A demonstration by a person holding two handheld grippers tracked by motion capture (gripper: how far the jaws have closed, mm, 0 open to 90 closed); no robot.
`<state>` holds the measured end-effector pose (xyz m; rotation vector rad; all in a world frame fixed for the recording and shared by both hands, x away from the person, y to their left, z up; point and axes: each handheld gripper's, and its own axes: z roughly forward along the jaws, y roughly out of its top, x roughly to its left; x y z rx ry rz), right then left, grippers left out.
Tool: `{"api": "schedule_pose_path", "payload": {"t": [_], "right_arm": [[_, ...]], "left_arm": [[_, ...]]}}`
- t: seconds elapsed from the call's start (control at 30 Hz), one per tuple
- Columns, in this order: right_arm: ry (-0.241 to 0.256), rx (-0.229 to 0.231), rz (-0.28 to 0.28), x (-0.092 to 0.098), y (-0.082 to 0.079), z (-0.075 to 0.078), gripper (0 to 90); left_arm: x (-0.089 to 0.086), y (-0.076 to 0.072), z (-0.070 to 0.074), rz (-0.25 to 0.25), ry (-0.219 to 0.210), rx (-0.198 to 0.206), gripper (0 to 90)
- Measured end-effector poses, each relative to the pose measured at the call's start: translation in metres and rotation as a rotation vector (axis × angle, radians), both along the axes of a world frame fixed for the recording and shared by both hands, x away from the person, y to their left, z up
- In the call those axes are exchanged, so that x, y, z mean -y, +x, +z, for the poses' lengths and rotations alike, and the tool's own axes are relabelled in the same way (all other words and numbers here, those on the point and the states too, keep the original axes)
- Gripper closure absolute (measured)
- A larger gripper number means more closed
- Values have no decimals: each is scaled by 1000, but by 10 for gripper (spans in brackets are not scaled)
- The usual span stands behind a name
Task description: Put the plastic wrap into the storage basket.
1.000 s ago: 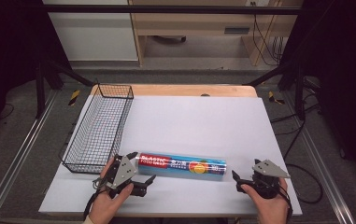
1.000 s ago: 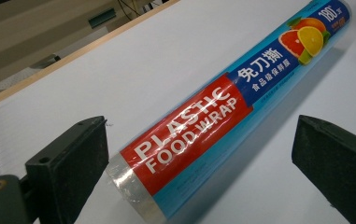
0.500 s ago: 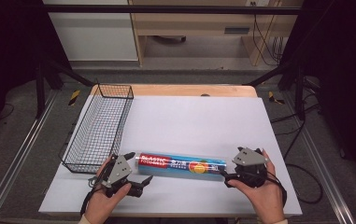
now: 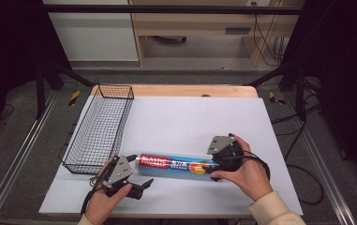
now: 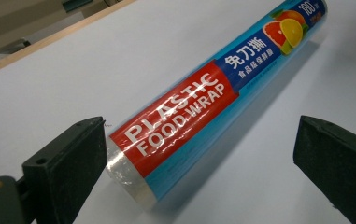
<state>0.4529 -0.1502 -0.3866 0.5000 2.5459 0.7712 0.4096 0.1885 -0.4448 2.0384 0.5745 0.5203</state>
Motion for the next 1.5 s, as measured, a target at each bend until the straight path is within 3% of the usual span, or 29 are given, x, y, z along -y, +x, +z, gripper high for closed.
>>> {"api": "schedule_pose_path", "payload": {"t": [0.2, 0.3, 0.47, 0.57, 0.83, 0.97, 1.17, 1.2, 1.37, 1.4, 1.43, 1.47, 1.5], "right_arm": [[-41, -115, 134, -28, 16, -28, 84], [-68, -145, 131, -36, 21, -39, 81], [-83, -167, 138, -39, 27, -46, 104], [-116, -203, 168, -41, 30, -54, 142], [-166, -241, 171, -44, 34, -63, 202], [-180, -275, 165, -44, 37, -68, 280], [-198, -237, 195, -44, 34, -68, 297], [-178, -217, 197, -43, 29, -67, 301], [-207, -151, 201, -43, 19, -60, 304], [-222, -127, 204, -41, 15, -52, 305], [-222, -127, 204, -41, 15, -52, 305], [-219, -111, 204, -38, 12, -43, 305], [-219, -111, 204, -38, 12, -43, 305]], "left_arm": [[-1, 1, 0, -13, -4, -3, 31], [-1, 1, 1, -7, 1, 8, 31], [-1, 0, 1, -9, 4, 13, 30], [0, 0, 0, -10, 8, 15, 31], [0, -1, 1, -13, 12, 21, 33], [0, -1, 0, -20, 9, 18, 33], [2, -2, 1, -23, 8, 17, 35], [2, -2, 2, -27, 9, 22, 35], [8, 6, 17, -67, 64, 49, 37], [12, 11, 28, -97, 110, 81, 39], [12, 11, 28, -97, 110, 81, 39], [19, 17, 37, -138, 165, 116, 39], [19, 17, 37, -138, 165, 116, 39]]}}
